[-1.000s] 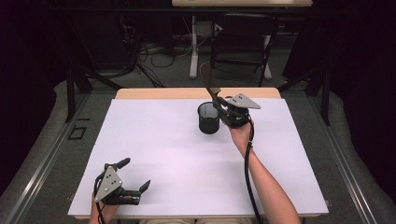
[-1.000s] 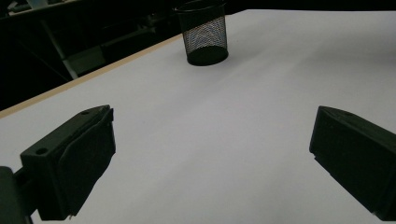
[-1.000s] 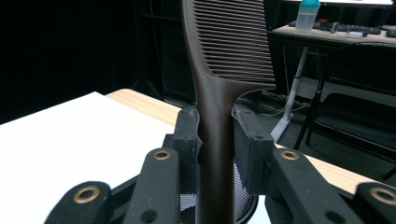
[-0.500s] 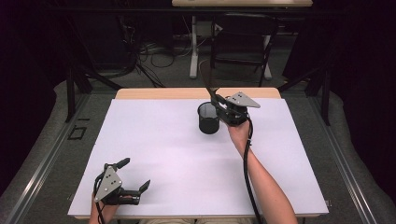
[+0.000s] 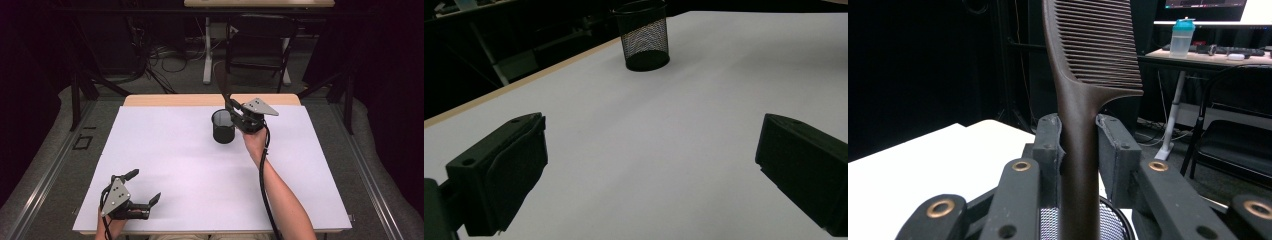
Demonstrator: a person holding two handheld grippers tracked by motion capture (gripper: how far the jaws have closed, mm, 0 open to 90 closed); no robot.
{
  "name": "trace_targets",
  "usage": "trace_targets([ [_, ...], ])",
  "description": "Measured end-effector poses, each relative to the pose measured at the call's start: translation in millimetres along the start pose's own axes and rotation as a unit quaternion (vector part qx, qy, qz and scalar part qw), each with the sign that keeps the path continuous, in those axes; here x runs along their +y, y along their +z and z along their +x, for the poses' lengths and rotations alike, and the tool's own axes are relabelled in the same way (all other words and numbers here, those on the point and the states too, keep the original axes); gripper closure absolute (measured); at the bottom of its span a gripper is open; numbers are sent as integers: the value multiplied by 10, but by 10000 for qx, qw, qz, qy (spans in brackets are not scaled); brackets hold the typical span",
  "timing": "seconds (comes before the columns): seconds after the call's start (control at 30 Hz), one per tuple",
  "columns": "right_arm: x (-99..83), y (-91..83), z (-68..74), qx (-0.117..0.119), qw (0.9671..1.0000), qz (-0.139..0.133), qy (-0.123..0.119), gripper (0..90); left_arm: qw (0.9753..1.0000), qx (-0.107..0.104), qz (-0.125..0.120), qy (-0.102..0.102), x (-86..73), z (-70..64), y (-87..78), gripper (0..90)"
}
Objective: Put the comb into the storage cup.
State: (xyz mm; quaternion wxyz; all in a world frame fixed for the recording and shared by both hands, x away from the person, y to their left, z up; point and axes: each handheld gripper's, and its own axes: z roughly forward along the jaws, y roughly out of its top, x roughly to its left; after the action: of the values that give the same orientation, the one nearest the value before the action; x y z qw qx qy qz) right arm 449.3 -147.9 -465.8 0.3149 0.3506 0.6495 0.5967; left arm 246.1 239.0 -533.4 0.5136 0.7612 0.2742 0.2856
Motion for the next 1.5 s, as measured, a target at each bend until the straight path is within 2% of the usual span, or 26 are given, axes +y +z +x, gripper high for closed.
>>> trace_targets([
  [1.0, 25, 238, 51, 123, 9997, -159, -127, 724, 10000, -11, 7, -23, -6, 2, 2, 4],
  [1.33, -22, 301, 15, 86, 9998, -117, -161, 724, 10000, -13, 18, -30, -8, 2, 7, 4],
  [1.5, -20, 328, -1, 85, 9999, -110, -97, 724, 10000, -21, 17, -8, -6, 0, 7, 4],
])
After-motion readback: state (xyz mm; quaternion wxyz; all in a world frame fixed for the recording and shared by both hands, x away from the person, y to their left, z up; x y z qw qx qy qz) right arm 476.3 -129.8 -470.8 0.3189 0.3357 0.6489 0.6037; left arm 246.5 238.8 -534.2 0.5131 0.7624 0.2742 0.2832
